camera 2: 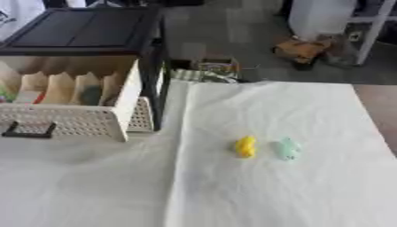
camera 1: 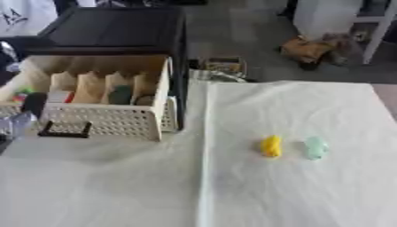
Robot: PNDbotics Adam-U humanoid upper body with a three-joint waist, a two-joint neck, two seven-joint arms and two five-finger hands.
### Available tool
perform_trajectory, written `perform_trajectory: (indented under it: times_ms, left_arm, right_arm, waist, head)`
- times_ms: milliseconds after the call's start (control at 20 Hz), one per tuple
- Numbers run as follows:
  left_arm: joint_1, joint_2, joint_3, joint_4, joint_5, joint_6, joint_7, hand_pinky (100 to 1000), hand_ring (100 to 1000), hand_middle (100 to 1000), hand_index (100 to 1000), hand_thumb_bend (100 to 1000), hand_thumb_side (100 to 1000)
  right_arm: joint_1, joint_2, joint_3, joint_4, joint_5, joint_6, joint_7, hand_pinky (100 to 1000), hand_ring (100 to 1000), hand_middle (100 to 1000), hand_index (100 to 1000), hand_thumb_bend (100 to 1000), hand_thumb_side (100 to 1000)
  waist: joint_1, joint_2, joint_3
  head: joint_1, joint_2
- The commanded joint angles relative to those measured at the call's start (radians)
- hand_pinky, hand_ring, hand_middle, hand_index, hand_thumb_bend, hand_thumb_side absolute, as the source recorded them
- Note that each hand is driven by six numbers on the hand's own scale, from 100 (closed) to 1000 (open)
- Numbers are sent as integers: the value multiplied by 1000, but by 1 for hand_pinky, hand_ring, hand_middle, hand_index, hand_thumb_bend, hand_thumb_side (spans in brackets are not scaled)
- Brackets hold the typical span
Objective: Pick up objects from table and place into drawer.
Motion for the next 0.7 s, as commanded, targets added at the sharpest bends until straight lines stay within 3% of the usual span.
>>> perform_trajectory:
  times_ms: [50, 200, 250, 300, 450, 550, 600, 650, 700]
  left_arm:
    - [-30, -1, 37, -8, 176, -69, 105, 100, 100, 100, 942, 100, 273]
    - [-36, -37, 37, -8, 318, -161, 161, 100, 100, 124, 945, 100, 414]
    - [-35, -54, 35, -8, 361, -195, 165, 100, 100, 132, 943, 100, 425]
    - [-33, -80, 31, -8, 404, -227, 161, 100, 100, 193, 911, 100, 512]
    - [-18, -160, 5, -8, 511, -294, 84, 123, 100, 290, 906, 100, 549]
    - [-8, -211, -12, -8, 564, -314, 2, 209, 169, 379, 901, 100, 567]
    - [-2, -236, -17, -8, 585, -321, -37, 284, 282, 455, 901, 100, 551]
    - [3, -257, -20, -8, 601, -323, -69, 295, 296, 463, 901, 100, 576]
    - [11, -280, -21, -8, 614, -321, -95, 361, 364, 500, 896, 100, 598]
  right_arm:
    - [-3, -51, 1, -16, 14, 8, 14, 810, 749, 454, 826, 420, 1000]
    - [-2, -71, 11, -16, 29, 14, 30, 810, 749, 440, 828, 416, 1000]
    - [-2, -79, 15, -16, 34, 16, 37, 810, 749, 439, 828, 416, 1000]
    - [0, -91, 21, -16, 42, 18, 48, 808, 749, 424, 833, 422, 1000]
    - [5, -128, 39, -16, 69, 24, 86, 808, 751, 407, 837, 439, 1000]
    - [6, -158, 52, -16, 91, 25, 107, 808, 754, 394, 839, 469, 1000]
    - [5, -174, 62, -16, 100, 24, 122, 805, 753, 375, 842, 499, 1000]
    - [4, -188, 70, -16, 105, 24, 138, 805, 753, 373, 842, 506, 1000]
    - [2, -205, 78, -16, 112, 23, 154, 806, 757, 363, 844, 536, 1000]
  waist:
    - [-2, -26, 6]
    - [-3, -30, 12]
    - [-4, -31, 13]
    - [-5, -31, 14]
    - [-9, -30, 14]
    - [-13, -30, 12]
    - [-14, -30, 10]
    - [-16, -30, 9]
    - [-17, -31, 7]
  head:
    - [-18, 16]
    - [-25, 22]
    - [-26, 24]
    - [-28, 25]
    - [-30, 26]
    - [-30, 28]
    - [-29, 31]
    - [-27, 34]
    - [-25, 38]
